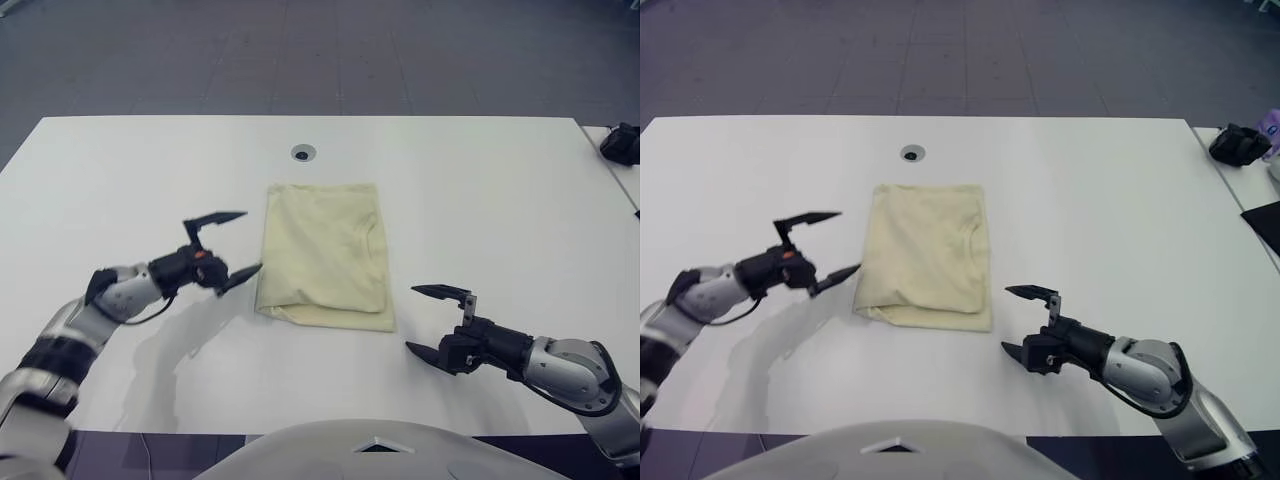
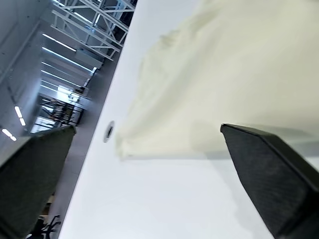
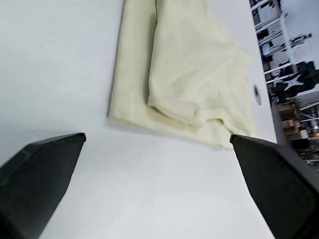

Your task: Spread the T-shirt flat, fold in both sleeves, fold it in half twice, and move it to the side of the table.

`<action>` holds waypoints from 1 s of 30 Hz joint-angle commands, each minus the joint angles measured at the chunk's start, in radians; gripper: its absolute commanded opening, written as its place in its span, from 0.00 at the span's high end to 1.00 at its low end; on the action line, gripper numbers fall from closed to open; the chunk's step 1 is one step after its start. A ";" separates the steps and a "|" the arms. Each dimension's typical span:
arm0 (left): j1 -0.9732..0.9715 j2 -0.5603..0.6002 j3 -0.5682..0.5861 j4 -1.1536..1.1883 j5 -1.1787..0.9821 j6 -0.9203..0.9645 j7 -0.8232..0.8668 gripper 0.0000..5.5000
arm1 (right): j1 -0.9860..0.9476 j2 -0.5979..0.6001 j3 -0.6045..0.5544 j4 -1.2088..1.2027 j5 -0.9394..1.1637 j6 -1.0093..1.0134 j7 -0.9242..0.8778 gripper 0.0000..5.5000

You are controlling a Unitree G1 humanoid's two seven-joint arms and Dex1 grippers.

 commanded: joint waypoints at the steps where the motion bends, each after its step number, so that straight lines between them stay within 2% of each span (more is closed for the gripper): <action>1: 0.145 0.093 0.075 -0.094 -0.021 0.010 -0.055 0.02 | -0.051 0.035 0.106 0.176 -0.139 -0.035 -0.016 0.02; 5: 0.130 0.064 0.085 -0.110 0.029 0.045 -0.116 0.02 | -0.129 0.070 0.164 0.288 -0.194 -0.061 -0.066 0.02; 11: 0.049 -0.050 0.030 -0.055 0.167 0.057 -0.164 0.02 | -0.197 0.101 0.200 0.367 -0.222 -0.063 -0.139 0.02; 19: -0.030 -0.141 -0.042 0.024 0.295 0.035 -0.181 0.02 | -0.291 0.137 0.237 0.440 -0.192 -0.086 -0.151 0.02; 21: -0.055 -0.156 -0.056 0.055 0.327 0.030 -0.178 0.02 | -0.309 0.136 0.255 0.460 -0.199 -0.100 -0.145 0.07; 23: -0.085 -0.166 -0.076 0.080 0.343 0.020 -0.196 0.07 | -0.326 0.134 0.272 0.478 -0.204 -0.116 -0.143 0.14; 30: -0.145 -0.164 -0.137 0.132 0.352 0.024 -0.261 0.31 | -0.373 0.109 0.310 0.522 -0.231 -0.170 -0.142 0.36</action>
